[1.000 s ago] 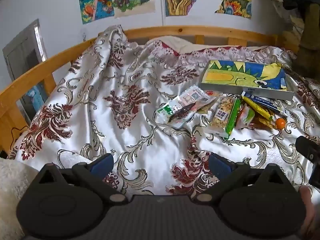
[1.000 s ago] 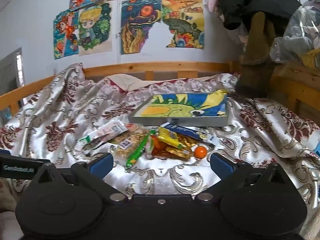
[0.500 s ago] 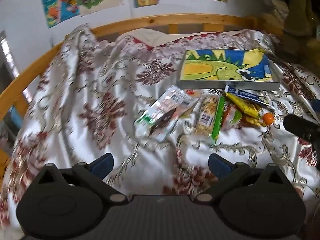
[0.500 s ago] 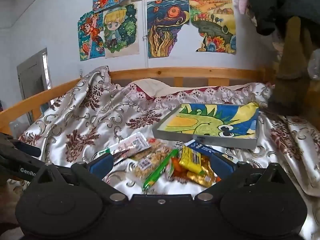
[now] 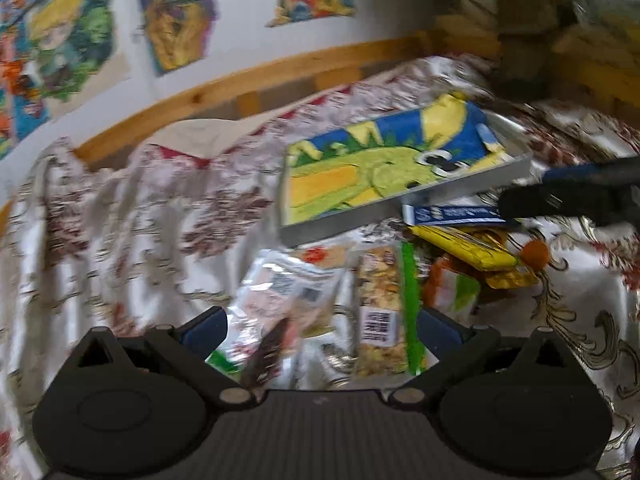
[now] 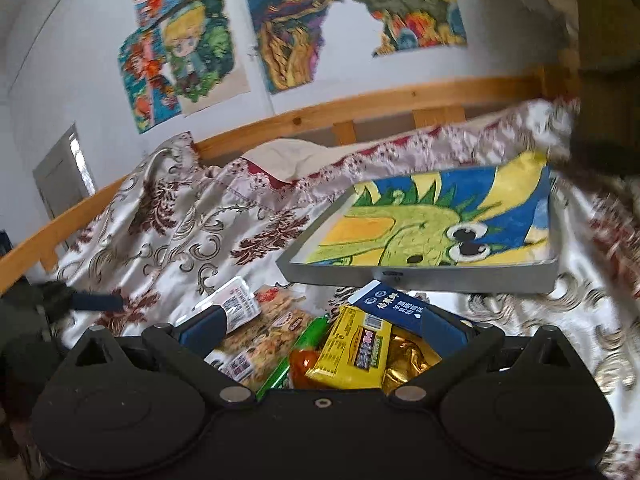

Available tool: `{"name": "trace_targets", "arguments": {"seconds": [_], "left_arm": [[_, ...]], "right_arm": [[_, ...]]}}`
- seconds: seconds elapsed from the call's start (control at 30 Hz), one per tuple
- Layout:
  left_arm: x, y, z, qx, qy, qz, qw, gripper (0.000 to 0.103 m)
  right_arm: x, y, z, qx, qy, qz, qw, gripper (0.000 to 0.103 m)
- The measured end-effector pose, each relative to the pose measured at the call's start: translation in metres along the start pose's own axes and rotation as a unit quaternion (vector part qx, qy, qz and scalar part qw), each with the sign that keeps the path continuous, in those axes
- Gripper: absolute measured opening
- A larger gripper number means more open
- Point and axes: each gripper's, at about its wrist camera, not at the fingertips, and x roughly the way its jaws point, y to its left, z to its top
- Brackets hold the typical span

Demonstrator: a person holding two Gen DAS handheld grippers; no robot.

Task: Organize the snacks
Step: 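Move both tools down toward the snack pile beside the dinosaur tray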

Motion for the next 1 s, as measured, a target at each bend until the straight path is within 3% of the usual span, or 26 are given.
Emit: {"name": "trace_targets", "arguments": {"seconds": [0.17, 0.4, 0.67, 0.87, 1.0], "left_arm": [[0.024, -0.008, -0.002, 0.016, -0.002, -0.061, 0.9980, 0.102], [0.044, 0.003, 0.006, -0.011, 0.013, -0.097, 0.9952, 0.094], [0.064, 0.017, 0.011, -0.053, 0.049, -0.122, 0.9899, 0.069], [0.071, 0.008, 0.021, -0.040, 0.054, -0.114, 0.9912, 0.050], [0.077, -0.002, 0.024, -0.028, 0.070, -0.119, 0.9900, 0.045]], "right_arm": [[0.034, -0.010, 0.001, -0.004, 0.041, -0.010, 0.999, 0.102], [0.057, -0.014, -0.004, 0.023, 0.062, 0.005, 0.998, 0.102], [0.073, -0.013, -0.008, 0.033, 0.090, -0.010, 0.995, 0.079], [0.077, -0.018, -0.008, 0.068, 0.099, -0.015, 0.993, 0.071], [0.079, -0.024, -0.011, 0.092, 0.110, -0.020, 0.989, 0.070]]}}
